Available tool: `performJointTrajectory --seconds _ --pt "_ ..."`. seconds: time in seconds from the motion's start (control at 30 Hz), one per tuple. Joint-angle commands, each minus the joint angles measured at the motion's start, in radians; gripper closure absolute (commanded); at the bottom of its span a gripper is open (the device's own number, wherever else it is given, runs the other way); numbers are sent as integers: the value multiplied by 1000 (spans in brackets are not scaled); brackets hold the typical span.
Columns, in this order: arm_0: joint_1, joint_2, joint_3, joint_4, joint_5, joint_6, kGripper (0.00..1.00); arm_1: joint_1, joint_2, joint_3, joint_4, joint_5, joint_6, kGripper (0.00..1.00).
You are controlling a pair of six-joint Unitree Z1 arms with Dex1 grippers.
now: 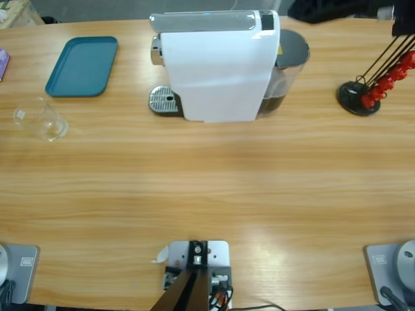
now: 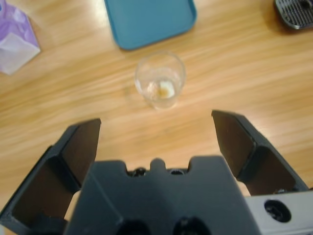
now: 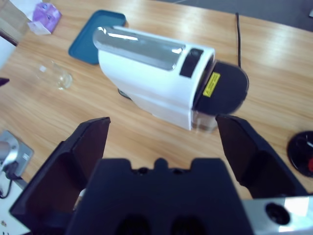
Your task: Pour coffee
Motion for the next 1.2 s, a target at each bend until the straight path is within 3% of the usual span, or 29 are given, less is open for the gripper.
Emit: performJointTrajectory --seconds 0.03,0.17,0.83,1.2 --pt "15 78 200 -293 -26 -26 4 -10 -148 140 17 -11 0 0" --pt "15 99 288 -393 -30 -59 9 -11 -162 146 27 -12 -5 0" --pt "12 391 269 -535 -30 -54 18 -121 -141 154 21 11 -41 0" --pt "21 436 292 -643 -10 -74 0 -131 -135 170 12 24 -43 0"
